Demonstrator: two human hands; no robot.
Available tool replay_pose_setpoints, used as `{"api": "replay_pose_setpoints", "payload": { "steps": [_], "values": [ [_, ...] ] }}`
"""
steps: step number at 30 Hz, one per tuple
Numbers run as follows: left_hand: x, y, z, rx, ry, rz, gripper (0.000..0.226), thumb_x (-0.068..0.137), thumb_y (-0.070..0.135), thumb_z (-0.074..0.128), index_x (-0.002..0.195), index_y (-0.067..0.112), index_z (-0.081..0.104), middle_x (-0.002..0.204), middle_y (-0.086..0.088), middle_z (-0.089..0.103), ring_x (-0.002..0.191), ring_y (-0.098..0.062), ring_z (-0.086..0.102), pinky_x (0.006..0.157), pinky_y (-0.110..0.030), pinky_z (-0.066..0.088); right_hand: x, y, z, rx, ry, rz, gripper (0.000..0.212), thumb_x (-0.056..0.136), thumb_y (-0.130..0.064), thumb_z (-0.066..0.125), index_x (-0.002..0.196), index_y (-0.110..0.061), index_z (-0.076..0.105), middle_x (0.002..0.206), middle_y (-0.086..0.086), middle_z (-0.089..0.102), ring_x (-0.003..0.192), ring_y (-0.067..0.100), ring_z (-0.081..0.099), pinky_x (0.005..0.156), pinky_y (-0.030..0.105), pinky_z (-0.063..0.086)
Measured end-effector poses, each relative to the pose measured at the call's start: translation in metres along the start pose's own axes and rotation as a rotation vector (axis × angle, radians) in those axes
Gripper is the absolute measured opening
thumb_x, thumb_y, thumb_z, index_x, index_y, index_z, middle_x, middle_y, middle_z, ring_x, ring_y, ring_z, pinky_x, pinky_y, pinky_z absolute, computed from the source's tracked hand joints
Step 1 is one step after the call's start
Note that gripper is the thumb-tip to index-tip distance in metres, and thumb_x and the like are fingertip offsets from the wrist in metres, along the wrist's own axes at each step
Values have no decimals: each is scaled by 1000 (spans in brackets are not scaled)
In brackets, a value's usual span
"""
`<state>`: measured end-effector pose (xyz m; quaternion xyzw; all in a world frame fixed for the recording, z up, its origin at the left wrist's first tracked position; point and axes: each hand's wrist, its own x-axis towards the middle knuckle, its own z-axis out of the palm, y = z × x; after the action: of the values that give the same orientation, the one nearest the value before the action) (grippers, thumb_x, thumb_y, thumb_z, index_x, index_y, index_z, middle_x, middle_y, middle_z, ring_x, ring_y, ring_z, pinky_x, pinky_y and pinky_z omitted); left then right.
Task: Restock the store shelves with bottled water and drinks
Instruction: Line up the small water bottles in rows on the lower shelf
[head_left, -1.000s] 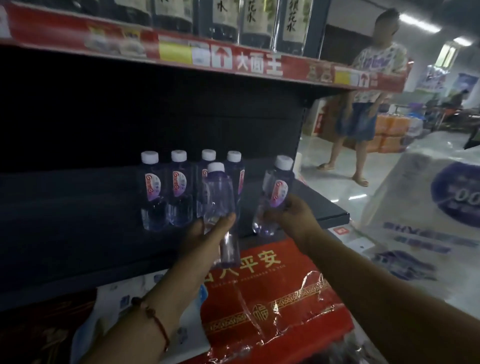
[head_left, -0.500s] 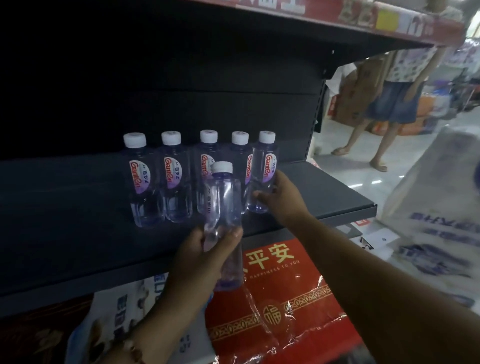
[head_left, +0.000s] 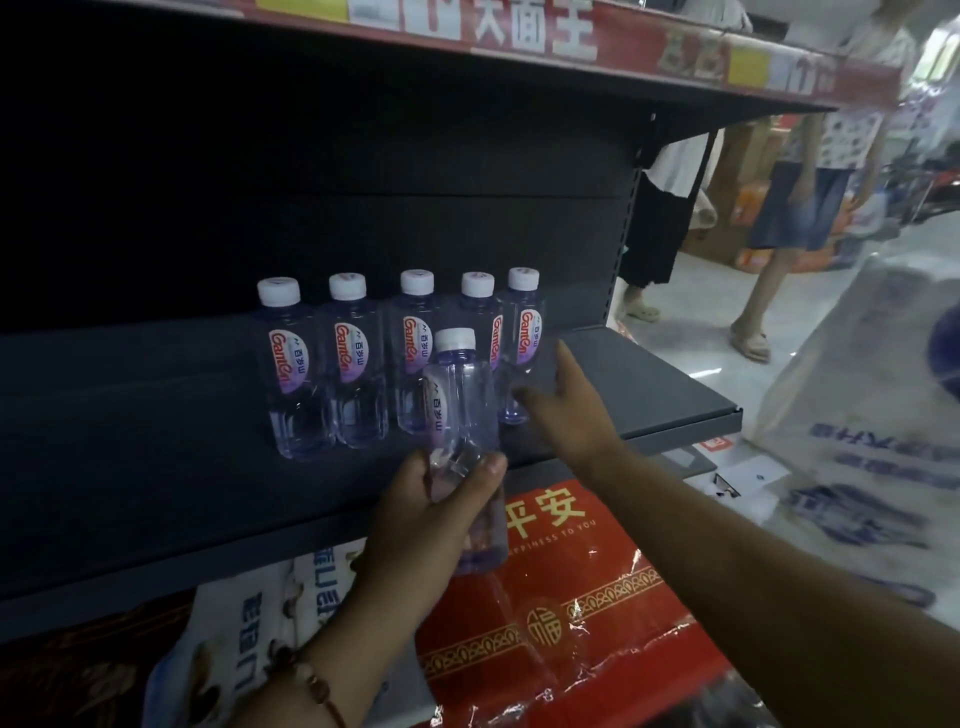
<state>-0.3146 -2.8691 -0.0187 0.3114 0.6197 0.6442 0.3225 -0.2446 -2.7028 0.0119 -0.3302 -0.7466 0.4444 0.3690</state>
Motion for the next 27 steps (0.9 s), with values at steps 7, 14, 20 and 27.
{"api": "replay_pose_setpoints", "payload": {
  "steps": [7, 14, 20, 27],
  "values": [
    [-9, 10, 10, -4, 17, 27, 56, 69, 64, 77, 113, 33, 63, 99, 6, 76, 89, -14, 74, 84, -49, 60, -119, -33, -18, 167, -447, -11, 46, 91, 9, 51, 121, -26, 58, 104, -14, 74, 98, -1, 68, 82, 16, 52],
    [-30, 25, 39, 120, 35, 80, 42, 82, 46, 75, 117, 34, 54, 100, 12, 70, 88, -3, 67, 66, -18, 51, -137, -19, -11, -104, -174, -207, 54, 75, -8, 75, 123, -27, 60, 105, -3, 68, 97, 21, 67, 75, 36, 58],
    [-41, 43, 48, 305, -65, 124, 38, 89, 55, 61, 116, 30, 54, 102, 10, 70, 87, -5, 67, 68, -22, 50, -140, -29, -43, -82, -86, -84, 34, 75, -7, 77, 101, -27, 65, 94, -9, 74, 83, 8, 71, 73, 29, 60],
    [-8, 34, 12, 1108, -114, 178, 65, 95, 54, 52, 152, 35, 26, 151, 6, 33, 128, -18, 47, 103, -42, 48, -96, -10, -77, 16, -78, 183, 38, 78, -3, 80, 110, -13, 63, 103, 9, 73, 88, 25, 73, 78, 34, 62]
  ]
}}
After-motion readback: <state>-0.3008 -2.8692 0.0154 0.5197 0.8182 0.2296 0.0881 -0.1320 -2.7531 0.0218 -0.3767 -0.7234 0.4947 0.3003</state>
